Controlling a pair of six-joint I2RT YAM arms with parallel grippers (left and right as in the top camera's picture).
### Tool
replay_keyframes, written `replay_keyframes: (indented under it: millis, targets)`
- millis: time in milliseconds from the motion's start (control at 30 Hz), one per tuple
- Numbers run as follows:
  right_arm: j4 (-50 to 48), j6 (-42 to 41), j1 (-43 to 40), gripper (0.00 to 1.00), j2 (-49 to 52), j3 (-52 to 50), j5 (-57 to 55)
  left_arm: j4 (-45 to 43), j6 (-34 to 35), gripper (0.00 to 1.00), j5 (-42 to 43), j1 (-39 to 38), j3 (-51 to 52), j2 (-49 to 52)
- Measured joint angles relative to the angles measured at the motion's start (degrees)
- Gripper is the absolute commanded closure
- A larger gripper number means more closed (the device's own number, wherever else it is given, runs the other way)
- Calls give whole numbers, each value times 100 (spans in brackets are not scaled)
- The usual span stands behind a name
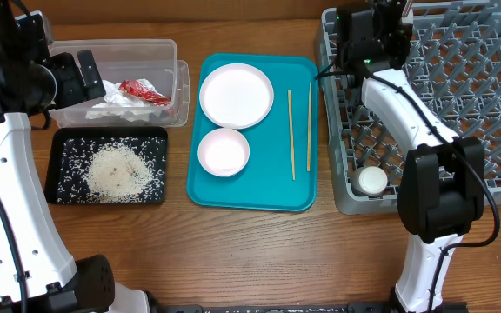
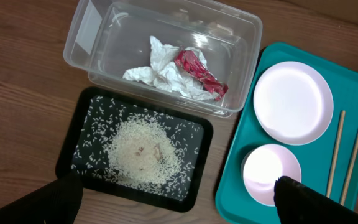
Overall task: Sort waste into correct bins and load items into the dishwasher
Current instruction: 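Lift the pale blue bowl and carry it right into the dish rack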
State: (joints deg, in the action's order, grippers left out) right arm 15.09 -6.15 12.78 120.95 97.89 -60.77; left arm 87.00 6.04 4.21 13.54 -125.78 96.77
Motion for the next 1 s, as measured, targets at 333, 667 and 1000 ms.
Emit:
replay_keyframes:
  millis: [333,667,1000]
  targets:
    - [-190,109,2,96,92,0,284,0,0,0,0,0,0,0]
    - [-516,275,0,96,396,0,210,-2,0,0,0,0,0,0]
    - [-686,337,0,96,667,0,205,0,0,0,0,0,0,0]
